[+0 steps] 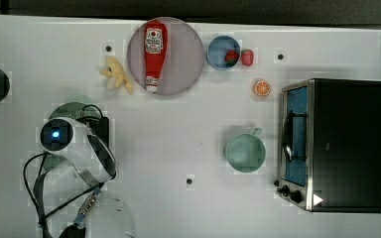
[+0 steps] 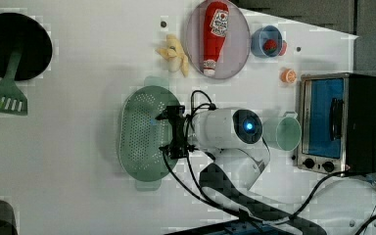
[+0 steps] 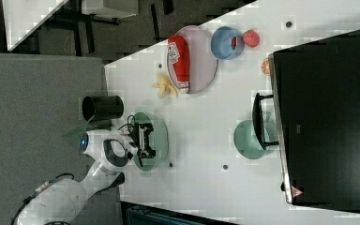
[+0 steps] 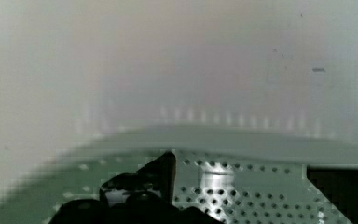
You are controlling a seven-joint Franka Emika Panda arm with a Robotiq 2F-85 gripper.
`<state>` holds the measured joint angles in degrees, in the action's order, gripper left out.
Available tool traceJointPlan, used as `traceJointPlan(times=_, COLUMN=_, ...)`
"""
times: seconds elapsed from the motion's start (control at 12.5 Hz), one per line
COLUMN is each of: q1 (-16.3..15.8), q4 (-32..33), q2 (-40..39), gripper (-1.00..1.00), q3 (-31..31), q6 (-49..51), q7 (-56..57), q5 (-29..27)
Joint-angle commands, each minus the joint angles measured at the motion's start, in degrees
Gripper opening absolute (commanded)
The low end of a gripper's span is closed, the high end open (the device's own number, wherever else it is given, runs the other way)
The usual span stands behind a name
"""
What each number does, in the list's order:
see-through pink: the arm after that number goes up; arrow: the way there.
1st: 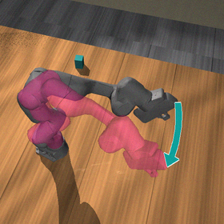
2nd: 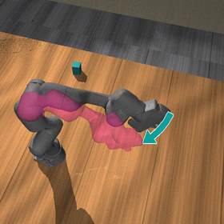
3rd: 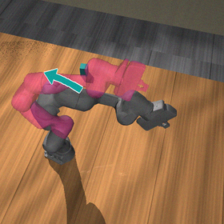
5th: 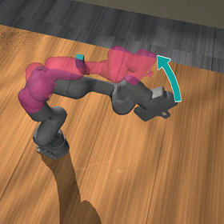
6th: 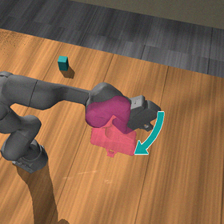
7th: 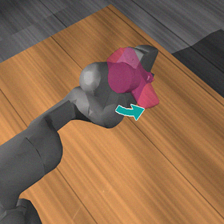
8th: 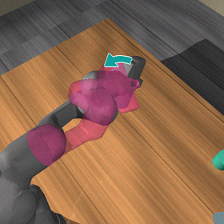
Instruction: Drag strainer left to right.
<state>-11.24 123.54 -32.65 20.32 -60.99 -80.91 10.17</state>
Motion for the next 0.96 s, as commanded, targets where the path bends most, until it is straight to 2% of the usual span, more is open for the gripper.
traceJointPlan(times=0.08, q1=1.5, q4=0.9, q2=1.2, gripper=1.0, q3=-2.5, q6=0.1, q7=-1.5, q5=-1.5)
traceJointPlan(times=0.56, q1=2.7, q4=4.8, q2=4.8, gripper=1.0, q3=-5.9, q6=0.1, q7=1.6, q5=-1.5)
traceJointPlan(times=0.96, q1=4.7, q4=9.2, q2=8.0, gripper=1.0, q3=-9.1, q6=-0.1, q7=9.1, q5=-1.5)
